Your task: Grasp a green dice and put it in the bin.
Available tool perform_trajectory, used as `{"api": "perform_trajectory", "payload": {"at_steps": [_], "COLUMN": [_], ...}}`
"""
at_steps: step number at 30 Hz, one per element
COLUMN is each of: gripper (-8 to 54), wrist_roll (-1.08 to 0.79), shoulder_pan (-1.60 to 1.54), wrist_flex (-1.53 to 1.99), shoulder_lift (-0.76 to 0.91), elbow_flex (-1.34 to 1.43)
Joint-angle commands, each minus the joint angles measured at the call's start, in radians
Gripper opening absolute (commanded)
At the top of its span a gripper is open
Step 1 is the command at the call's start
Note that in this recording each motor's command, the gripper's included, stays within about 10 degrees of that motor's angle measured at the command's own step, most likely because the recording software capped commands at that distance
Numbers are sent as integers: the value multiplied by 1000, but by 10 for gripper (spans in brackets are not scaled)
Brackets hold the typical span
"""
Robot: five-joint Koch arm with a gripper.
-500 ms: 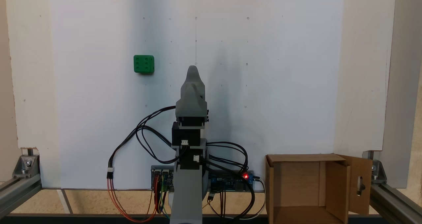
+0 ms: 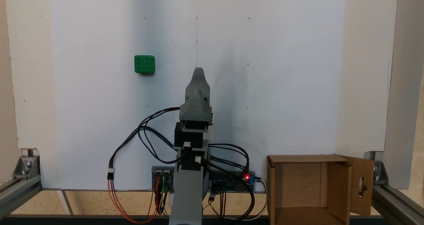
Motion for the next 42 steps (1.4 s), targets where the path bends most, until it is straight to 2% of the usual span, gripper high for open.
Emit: {"api": "perform_trajectory", "payload": {"at_steps": [1, 33, 42], "gripper": [451, 440, 443], "wrist_roll": [-37, -57, -72], "shoulder_pan": [0, -28, -44], "wrist_flex": [-60, -11, 524], "shoulder_lift": [107, 104, 107], "elbow_flex": [51, 51, -175]}}
